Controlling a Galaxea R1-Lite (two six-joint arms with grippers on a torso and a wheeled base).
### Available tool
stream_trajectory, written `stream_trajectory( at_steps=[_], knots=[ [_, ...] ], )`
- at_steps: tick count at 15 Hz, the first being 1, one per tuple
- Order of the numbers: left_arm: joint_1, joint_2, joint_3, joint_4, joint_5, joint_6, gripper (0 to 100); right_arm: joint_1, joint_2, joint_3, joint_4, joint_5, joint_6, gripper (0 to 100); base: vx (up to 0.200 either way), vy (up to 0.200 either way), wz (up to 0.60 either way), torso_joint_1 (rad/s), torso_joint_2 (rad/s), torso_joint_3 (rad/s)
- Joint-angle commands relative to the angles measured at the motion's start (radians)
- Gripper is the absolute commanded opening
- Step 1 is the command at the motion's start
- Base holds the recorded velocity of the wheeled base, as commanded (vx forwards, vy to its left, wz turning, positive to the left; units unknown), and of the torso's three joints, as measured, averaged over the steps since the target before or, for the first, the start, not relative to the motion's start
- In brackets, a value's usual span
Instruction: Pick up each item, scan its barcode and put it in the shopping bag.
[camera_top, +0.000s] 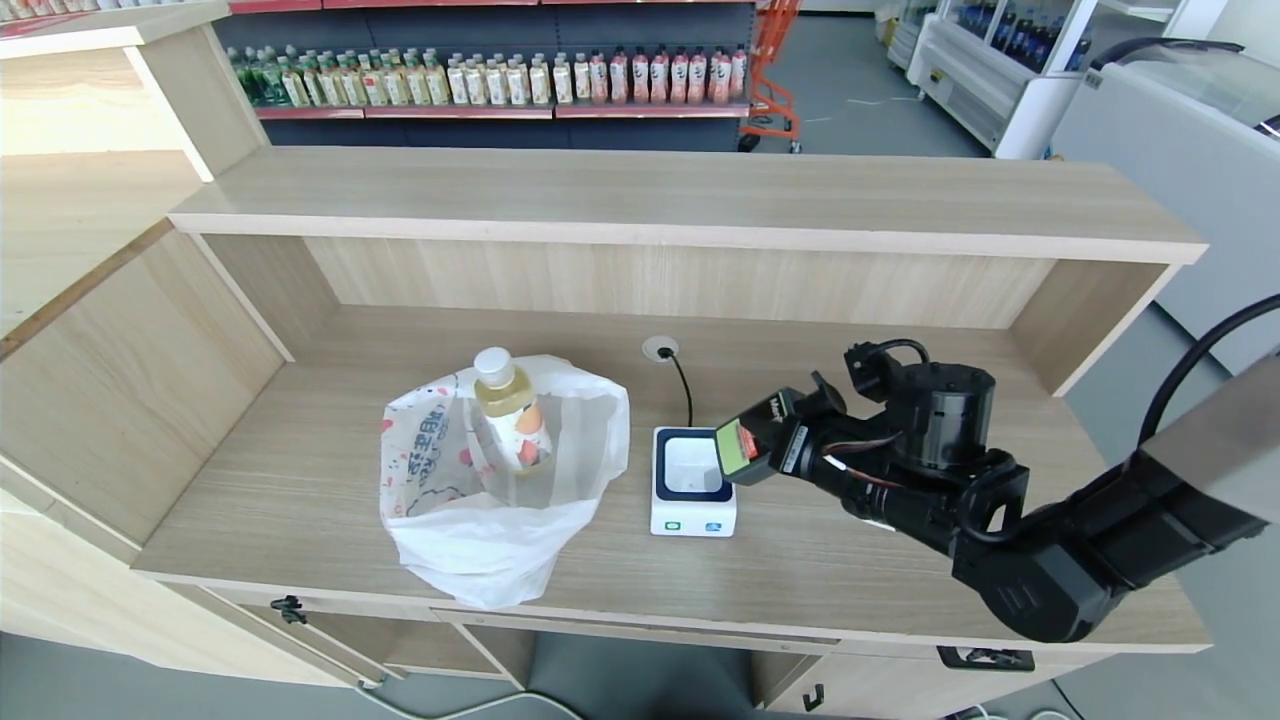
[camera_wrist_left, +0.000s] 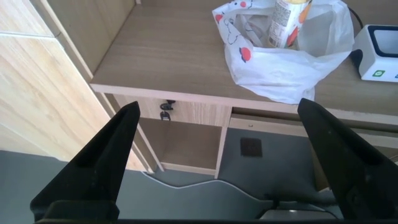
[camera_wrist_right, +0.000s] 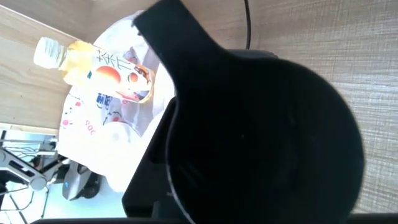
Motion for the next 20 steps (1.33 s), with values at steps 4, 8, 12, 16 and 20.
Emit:
stream_trajectory(
  at_steps=[4, 8, 12, 16, 20],
  knots=[
    [0.000, 0.000, 0.000, 0.000, 0.000, 0.000, 100, 0.019, 0.062, -0.051, -0.004, -0.003, -0.001, 0, 0.000, 0.000, 0.00, 0.000, 0.00, 0.000],
    [0.000, 0.000, 0.000, 0.000, 0.000, 0.000, 100, 0.036, 0.097, -0.079, -0.004, -0.002, 0.000, 0, 0.000, 0.000, 0.00, 0.000, 0.00, 0.000],
    [0.000, 0.000, 0.000, 0.000, 0.000, 0.000, 100, 0.042, 0.132, -0.119, -0.004, -0.002, 0.002, 0, 0.000, 0.000, 0.00, 0.000, 0.00, 0.000],
    [0.000, 0.000, 0.000, 0.000, 0.000, 0.000, 100, 0.064, 0.165, -0.160, -0.004, -0.003, 0.002, 0, 0.000, 0.000, 0.00, 0.000, 0.00, 0.000],
    [0.000, 0.000, 0.000, 0.000, 0.000, 0.000, 100, 0.084, 0.191, -0.180, -0.004, -0.005, 0.002, 0, 0.000, 0.000, 0.00, 0.000, 0.00, 0.000]
  ],
)
